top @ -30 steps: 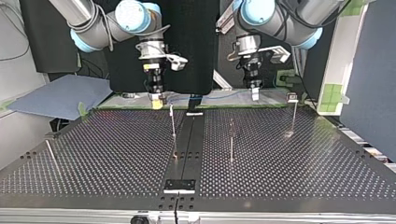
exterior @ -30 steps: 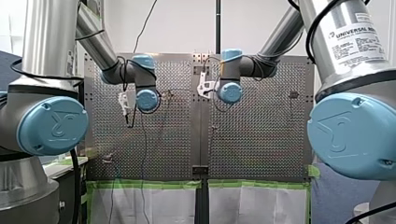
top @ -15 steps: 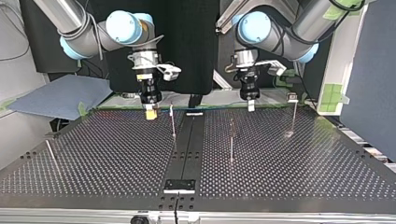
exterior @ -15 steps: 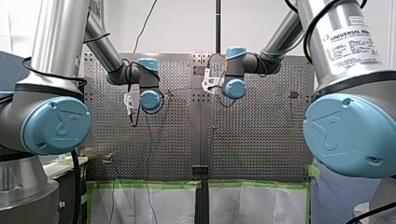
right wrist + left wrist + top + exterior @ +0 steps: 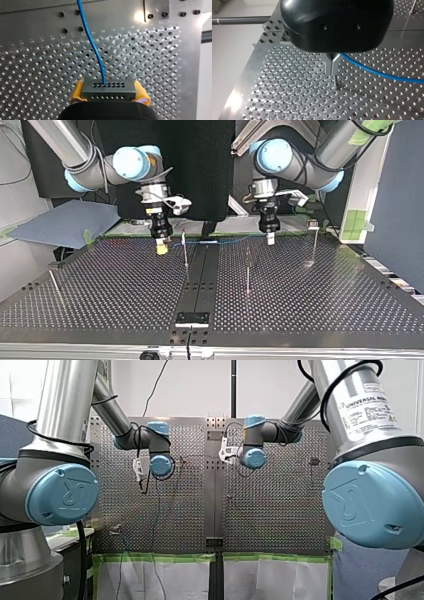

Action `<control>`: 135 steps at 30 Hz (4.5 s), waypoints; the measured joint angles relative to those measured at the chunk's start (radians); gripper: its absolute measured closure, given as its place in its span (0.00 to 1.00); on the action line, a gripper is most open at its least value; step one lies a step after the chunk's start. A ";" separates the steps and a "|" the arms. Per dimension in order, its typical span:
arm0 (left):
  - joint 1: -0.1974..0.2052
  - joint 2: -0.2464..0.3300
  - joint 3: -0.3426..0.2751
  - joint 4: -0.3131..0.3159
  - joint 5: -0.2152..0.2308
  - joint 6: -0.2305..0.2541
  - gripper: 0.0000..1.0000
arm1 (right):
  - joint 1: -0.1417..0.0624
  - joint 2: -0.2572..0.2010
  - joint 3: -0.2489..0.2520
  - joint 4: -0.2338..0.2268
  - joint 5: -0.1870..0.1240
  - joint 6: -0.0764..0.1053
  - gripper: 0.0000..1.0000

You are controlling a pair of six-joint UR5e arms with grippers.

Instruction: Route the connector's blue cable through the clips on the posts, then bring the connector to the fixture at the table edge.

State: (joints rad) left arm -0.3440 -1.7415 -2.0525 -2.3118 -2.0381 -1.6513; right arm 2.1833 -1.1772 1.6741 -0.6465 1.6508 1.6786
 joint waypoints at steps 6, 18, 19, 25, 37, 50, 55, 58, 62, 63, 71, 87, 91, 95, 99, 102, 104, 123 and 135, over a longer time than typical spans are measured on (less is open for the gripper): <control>0.017 0.000 0.008 -0.002 0.020 -0.001 1.00 | -0.001 0.009 -0.009 0.003 -0.028 0.000 1.00; 0.047 -0.034 0.029 -0.011 0.052 0.001 1.00 | -0.005 0.011 -0.012 0.006 -0.017 0.002 1.00; 0.049 -0.041 0.032 -0.012 0.052 0.004 1.00 | -0.005 0.011 -0.012 0.007 -0.016 0.002 1.00; 0.066 -0.063 0.054 -0.019 0.059 0.008 1.00 | -0.008 0.012 -0.012 0.005 -0.015 0.002 1.00; 0.105 -0.064 0.070 -0.019 0.087 0.004 1.00 | -0.009 0.013 -0.015 -0.002 -0.015 0.001 1.00; 0.147 -0.066 0.086 -0.016 0.154 -0.012 1.00 | -0.015 0.031 -0.021 -0.005 -0.015 -0.003 1.00; 0.161 -0.065 0.094 -0.016 0.165 -0.014 1.00 | -0.023 0.040 -0.026 -0.005 -0.018 -0.003 1.00; 0.168 -0.066 0.096 -0.015 0.172 -0.016 1.00 | -0.027 0.041 -0.029 -0.007 -0.018 -0.002 1.00; 0.175 -0.067 0.096 -0.015 0.175 -0.018 1.00 | -0.035 0.042 -0.032 -0.011 -0.018 0.001 1.00; 0.176 -0.068 0.096 -0.015 0.174 -0.018 1.00 | -0.036 0.042 -0.034 -0.011 -0.018 0.001 1.00; 0.178 -0.073 0.100 -0.015 0.173 -0.026 1.00 | -0.047 0.044 -0.042 -0.024 -0.017 0.001 1.00; 0.185 -0.121 0.174 -0.035 0.185 -0.057 1.00 | -0.074 0.046 -0.056 -0.030 -0.020 0.002 1.00; 0.187 -0.121 0.181 -0.037 0.186 -0.066 1.00 | -0.087 0.047 -0.063 -0.030 -0.020 0.003 1.00; 0.191 -0.121 0.183 -0.036 0.192 -0.073 1.00 | -0.104 0.048 -0.069 -0.027 -0.020 0.003 1.00; 0.196 -0.130 0.188 -0.037 0.200 -0.078 1.00 | -0.117 0.048 -0.077 -0.027 -0.021 0.005 1.00; 0.198 -0.148 0.201 -0.048 0.208 -0.078 1.00 | -0.126 0.049 -0.089 -0.025 -0.022 0.007 1.00; 0.199 -0.157 0.206 -0.052 0.210 -0.078 1.00 | -0.131 0.049 -0.097 -0.020 -0.023 0.008 1.00; 0.211 -0.163 0.208 -0.062 0.297 -0.094 0.34 | -0.140 0.049 -0.106 -0.003 -0.030 0.009 1.00; 0.219 -0.150 0.208 -0.135 0.290 -0.122 0.00 | -0.133 0.049 -0.106 0.007 -0.031 0.009 1.00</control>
State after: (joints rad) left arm -0.1251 -1.8915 -1.8441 -2.4468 -1.7481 -1.7731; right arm 2.0506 -1.1285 1.5686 -0.6395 1.6194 1.6877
